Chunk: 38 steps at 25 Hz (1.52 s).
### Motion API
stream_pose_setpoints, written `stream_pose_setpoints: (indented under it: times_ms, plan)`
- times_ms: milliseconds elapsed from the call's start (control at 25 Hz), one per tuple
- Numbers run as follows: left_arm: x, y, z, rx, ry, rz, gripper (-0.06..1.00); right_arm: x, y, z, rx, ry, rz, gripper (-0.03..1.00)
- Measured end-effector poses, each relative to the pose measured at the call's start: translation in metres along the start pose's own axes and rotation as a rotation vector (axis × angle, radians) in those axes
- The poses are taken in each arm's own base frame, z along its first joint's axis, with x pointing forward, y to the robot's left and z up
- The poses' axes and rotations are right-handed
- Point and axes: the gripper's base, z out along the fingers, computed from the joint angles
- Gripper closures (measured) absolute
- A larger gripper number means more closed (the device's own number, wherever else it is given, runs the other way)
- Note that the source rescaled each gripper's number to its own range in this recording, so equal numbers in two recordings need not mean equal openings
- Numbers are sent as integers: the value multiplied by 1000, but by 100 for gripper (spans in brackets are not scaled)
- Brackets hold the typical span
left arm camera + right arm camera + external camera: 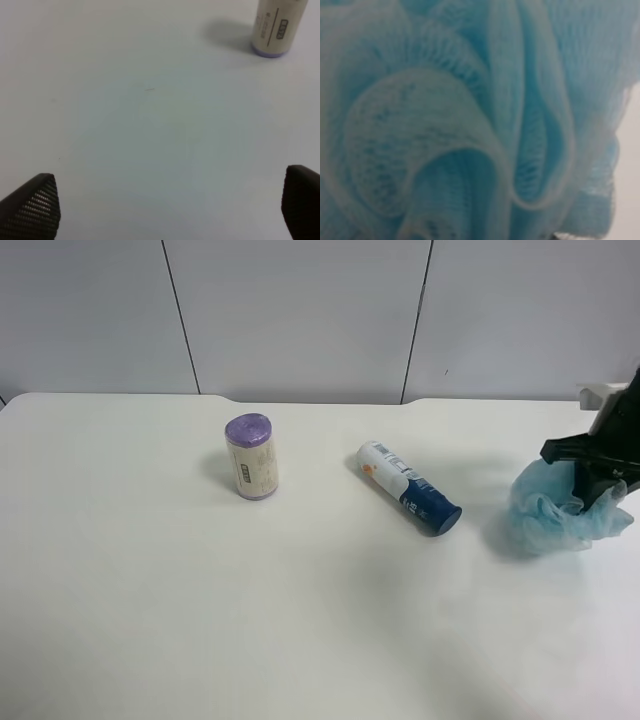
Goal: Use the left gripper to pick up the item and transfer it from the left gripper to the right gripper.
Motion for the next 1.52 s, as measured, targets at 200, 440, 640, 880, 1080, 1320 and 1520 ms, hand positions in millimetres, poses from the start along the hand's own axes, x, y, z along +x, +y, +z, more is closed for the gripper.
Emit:
stream_pose_setpoints:
  times_ms: [200,440,640,880,1080,1320,1520]
  plan:
    - [0,0,0,0,0,0,7,23,6,16,-1,-26,-3,94]
    - [0,0,0,0,0,0,7,34,23,37,-15,-39,-96,95]
    - [0,0,0,-1,0,0,7,38,36,42,6,-51,-174,95]
    - [0,0,0,-1,-1,0,7,38,37,42,13,-51,-186,96]
    - [0,0,0,-1,-1,0,7,38,38,42,12,-45,-189,96]
    - [0,0,0,-1,-1,0,7,44,56,43,3,15,-256,96]
    - [0,0,0,-1,-1,0,7,50,74,44,-2,73,-325,97]
